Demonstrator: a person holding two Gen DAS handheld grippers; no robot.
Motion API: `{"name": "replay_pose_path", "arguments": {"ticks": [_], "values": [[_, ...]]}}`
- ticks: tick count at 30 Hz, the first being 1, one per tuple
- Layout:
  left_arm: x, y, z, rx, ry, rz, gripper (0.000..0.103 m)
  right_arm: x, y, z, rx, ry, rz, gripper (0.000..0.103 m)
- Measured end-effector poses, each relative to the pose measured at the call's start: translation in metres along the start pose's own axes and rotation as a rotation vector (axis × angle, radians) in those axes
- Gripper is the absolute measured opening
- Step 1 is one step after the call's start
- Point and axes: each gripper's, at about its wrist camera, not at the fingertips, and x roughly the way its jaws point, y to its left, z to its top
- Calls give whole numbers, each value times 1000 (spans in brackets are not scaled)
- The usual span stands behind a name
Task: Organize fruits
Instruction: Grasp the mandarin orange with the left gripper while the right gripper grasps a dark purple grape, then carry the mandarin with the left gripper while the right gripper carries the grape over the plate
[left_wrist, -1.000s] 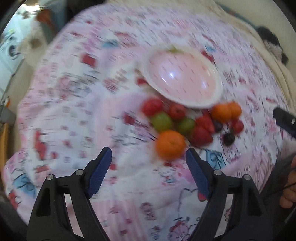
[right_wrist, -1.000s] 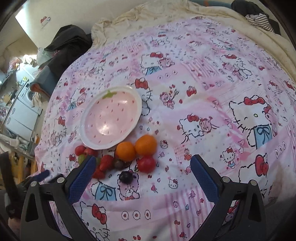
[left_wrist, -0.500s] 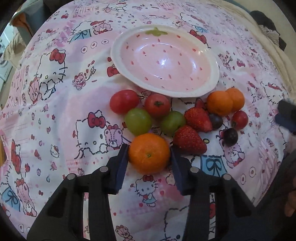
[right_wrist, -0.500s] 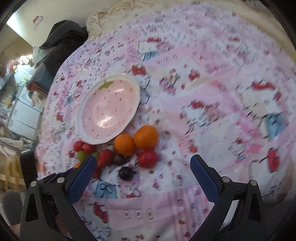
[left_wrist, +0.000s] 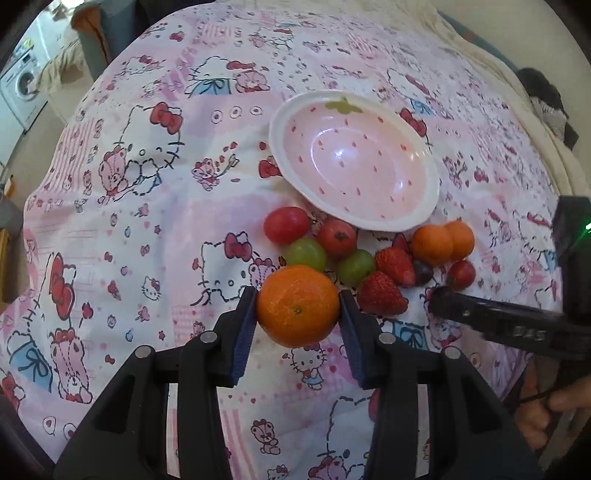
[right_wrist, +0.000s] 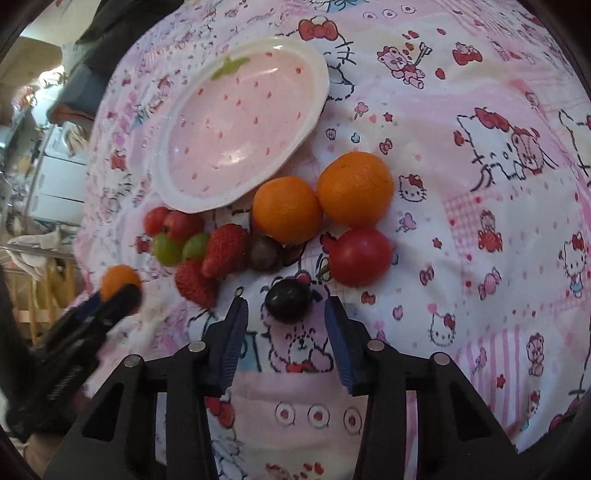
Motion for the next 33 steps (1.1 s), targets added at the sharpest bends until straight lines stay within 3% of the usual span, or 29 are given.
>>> {"name": "replay_pose_path", "arguments": {"ticks": [2, 16, 24, 33], "values": [[-4, 4, 0, -12, -8, 4, 39, 4, 2, 1, -11, -2, -25, 28], [-21, 16, -3, -17, -74, 44, 39, -18, 2, -9, -18, -59, 16, 26], [-33, 18, -1, 3, -150, 105, 39, -54, 10, -13, -60, -201, 59, 26], [-55, 7, 11, 49, -238, 103, 39, -92, 25, -7, -119, -378, 133, 26]]}}
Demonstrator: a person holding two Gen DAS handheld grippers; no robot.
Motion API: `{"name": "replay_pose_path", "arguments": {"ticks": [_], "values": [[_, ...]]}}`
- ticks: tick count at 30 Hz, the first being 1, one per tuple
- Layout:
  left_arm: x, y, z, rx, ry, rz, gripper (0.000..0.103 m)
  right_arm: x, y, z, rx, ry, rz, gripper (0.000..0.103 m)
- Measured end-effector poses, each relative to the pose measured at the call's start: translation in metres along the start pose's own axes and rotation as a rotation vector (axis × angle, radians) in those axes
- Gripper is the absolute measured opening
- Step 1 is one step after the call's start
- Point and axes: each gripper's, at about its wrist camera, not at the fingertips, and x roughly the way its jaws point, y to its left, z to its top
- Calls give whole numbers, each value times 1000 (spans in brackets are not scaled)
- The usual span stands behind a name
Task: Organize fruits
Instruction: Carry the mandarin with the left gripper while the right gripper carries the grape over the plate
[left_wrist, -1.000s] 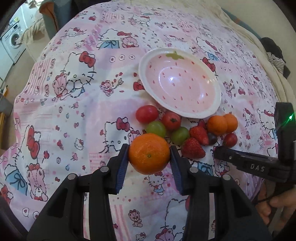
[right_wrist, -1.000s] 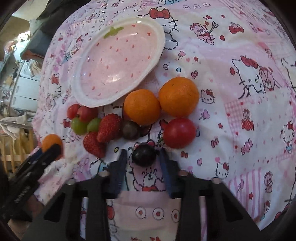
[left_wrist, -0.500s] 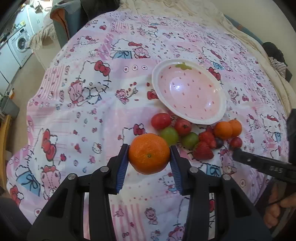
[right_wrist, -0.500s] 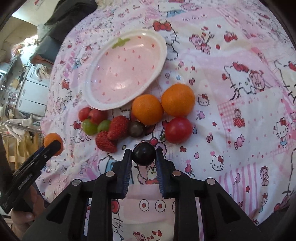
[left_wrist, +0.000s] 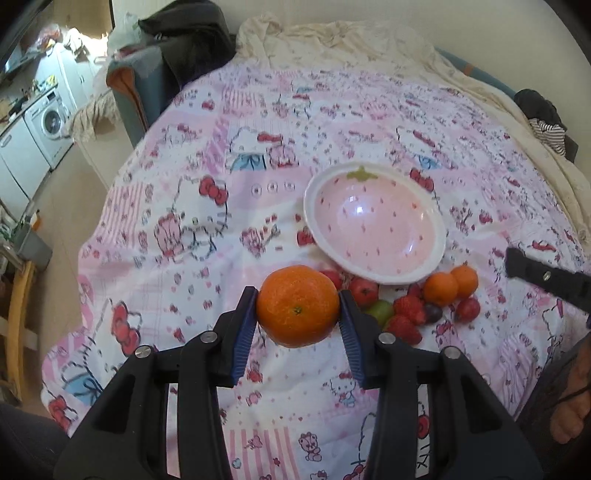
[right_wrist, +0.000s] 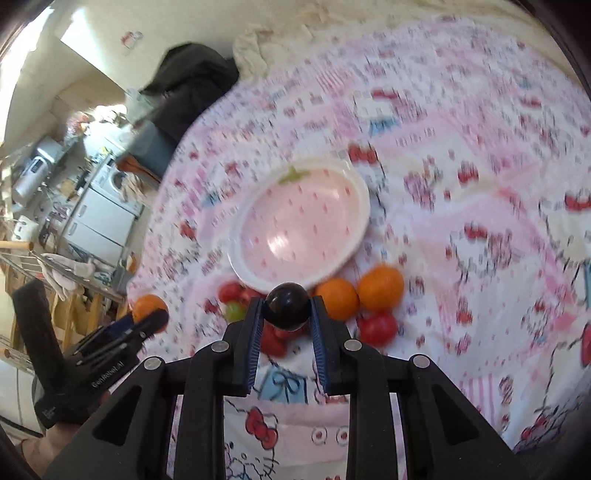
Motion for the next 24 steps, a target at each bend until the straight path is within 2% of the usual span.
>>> {"name": "replay_pose_path", "arguments": {"ticks": [4, 7, 13, 24], "values": [[-9, 1, 21, 2, -37, 0, 39, -22, 13, 22, -82, -119, 53, 26], [-14, 0, 38, 17, -66, 0, 39, -23, 15, 36, -106, -146, 80, 26], [-11, -6, 69, 85, -100, 20, 39, -14, 11, 59, -118, -160, 54, 26], [29, -17, 97, 93, -48, 12, 39, 17, -7, 89, -84, -121, 49, 26]]}}
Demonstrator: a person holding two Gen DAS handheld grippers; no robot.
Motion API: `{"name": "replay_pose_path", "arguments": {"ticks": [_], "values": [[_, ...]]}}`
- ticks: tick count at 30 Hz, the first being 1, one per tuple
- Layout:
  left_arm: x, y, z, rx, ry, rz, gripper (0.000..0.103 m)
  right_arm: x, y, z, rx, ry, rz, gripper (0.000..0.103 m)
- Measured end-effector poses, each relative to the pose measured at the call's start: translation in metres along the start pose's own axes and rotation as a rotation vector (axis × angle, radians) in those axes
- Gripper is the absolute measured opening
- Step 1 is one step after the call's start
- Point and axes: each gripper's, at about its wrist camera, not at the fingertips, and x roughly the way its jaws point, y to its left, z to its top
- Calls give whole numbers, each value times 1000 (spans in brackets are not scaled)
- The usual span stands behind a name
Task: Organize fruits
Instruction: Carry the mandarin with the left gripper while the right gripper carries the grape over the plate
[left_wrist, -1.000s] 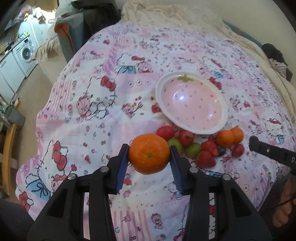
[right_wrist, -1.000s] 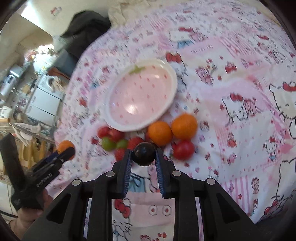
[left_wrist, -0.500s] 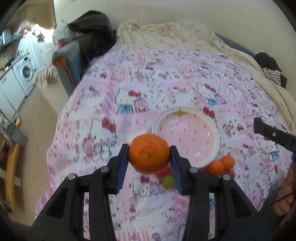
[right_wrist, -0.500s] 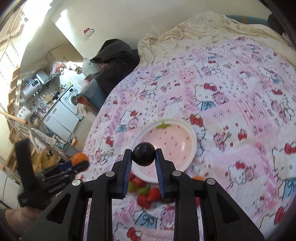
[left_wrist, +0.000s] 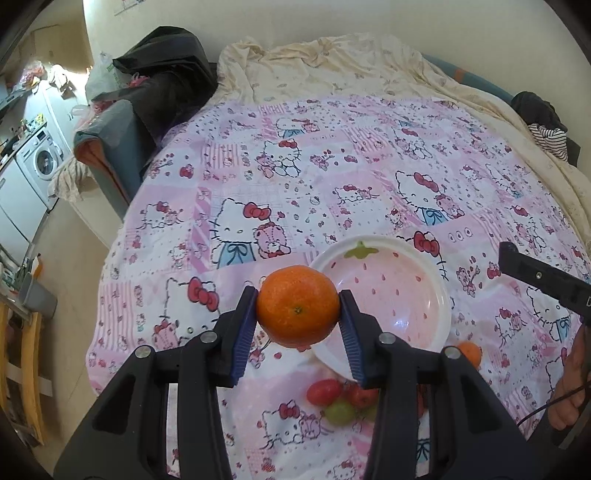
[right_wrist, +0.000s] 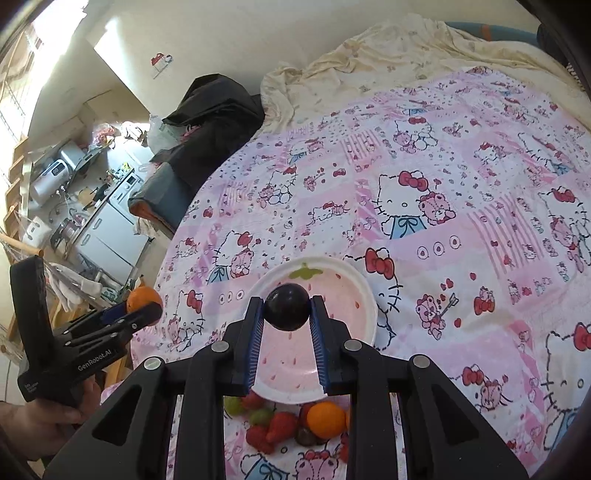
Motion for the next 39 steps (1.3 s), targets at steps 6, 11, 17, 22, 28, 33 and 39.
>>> {"name": "replay_pose_path", "arguments": {"ticks": [6, 11, 17, 22, 28, 33, 39], "values": [[32, -11, 8, 24, 25, -7, 39, 25, -10, 11, 6, 35, -3, 26], [67, -11, 7, 21, 34, -74, 39, 51, -19, 20, -5, 65, -45, 27], [98, -11, 8, 3, 88, -91, 39, 88, -31, 20, -11, 150, -66, 27], [116, -18, 6, 21, 103, -80, 40, 111, -38, 18, -2, 214, -83, 27], [129, -24, 4, 84, 110, -57, 40, 125, -47, 10, 17, 271, -159, 27], [135, -18, 5, 52, 125, -60, 41, 130, -52, 8, 33, 289, -164, 27], [137, -19, 3, 44, 127, -65, 41, 133, -56, 6, 51, 308, -172, 29]]}}
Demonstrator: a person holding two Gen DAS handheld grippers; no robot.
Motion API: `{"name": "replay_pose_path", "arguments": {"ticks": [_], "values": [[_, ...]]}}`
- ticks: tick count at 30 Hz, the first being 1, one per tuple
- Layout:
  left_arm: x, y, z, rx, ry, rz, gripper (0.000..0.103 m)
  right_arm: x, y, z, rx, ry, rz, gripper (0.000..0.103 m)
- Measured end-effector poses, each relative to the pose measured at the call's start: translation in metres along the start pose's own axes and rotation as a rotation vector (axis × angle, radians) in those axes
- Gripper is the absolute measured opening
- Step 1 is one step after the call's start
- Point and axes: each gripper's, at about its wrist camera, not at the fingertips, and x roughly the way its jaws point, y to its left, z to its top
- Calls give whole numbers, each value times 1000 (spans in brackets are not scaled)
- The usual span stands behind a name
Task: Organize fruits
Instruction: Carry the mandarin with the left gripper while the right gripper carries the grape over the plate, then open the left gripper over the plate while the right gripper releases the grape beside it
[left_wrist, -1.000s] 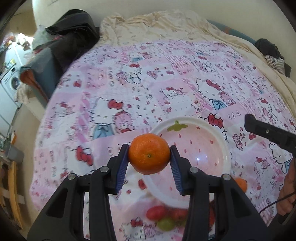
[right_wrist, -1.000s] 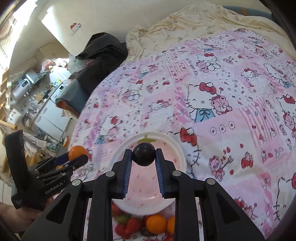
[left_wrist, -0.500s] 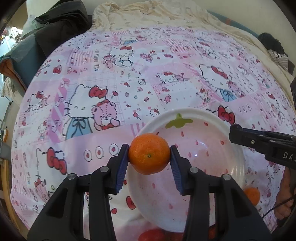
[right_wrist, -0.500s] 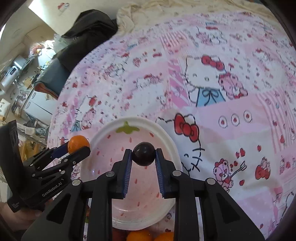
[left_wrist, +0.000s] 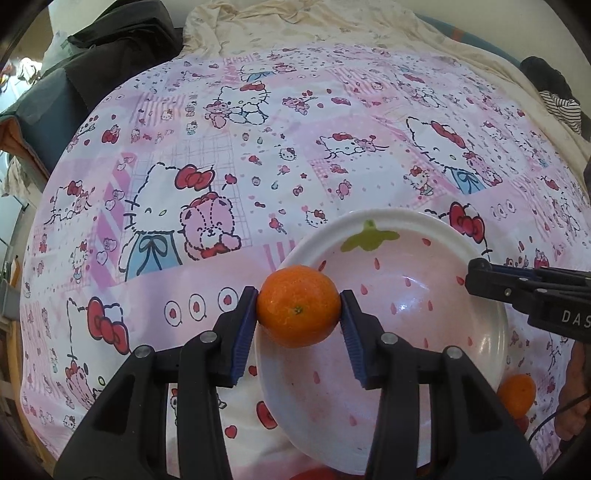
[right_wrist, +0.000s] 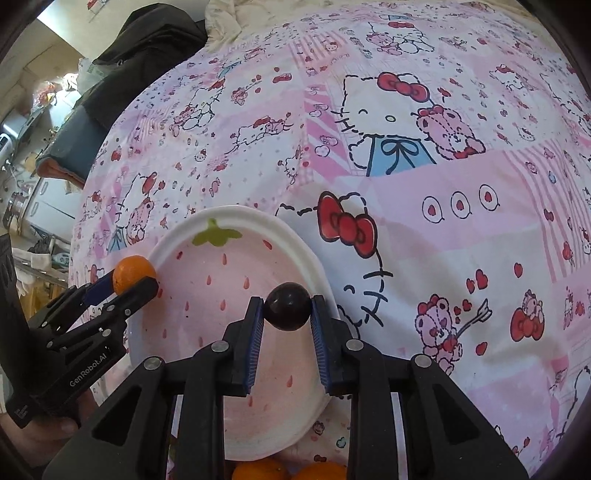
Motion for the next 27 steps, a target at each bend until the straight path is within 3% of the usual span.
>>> {"name": "replay_pose_path", "arguments": {"ticks": [4, 7, 9, 10, 11, 13, 27], "values": [[-1, 0, 1, -16, 9, -49, 41, 3, 0, 0, 7, 9, 13, 30], [-4, -3, 1, 0, -2, -41, 41, 4, 1, 0, 13, 14, 28, 30], [-4, -5, 1, 10, 0, -41, 43, 3, 4, 1, 6, 12, 42, 39], [-5, -5, 2, 8, -4, -33, 56, 2, 4, 1, 5, 7, 42, 60], [-7, -5, 2, 3, -12, -26, 72, 0, 5, 1, 7, -11, 61, 70], [-16, -2, 3, -13, -56, -19, 80, -5, 9, 2, -2, -32, 71, 75], [-51, 18, 6, -95, -157, 30, 82, -49, 11, 15, 9, -170, 98, 75]]}}
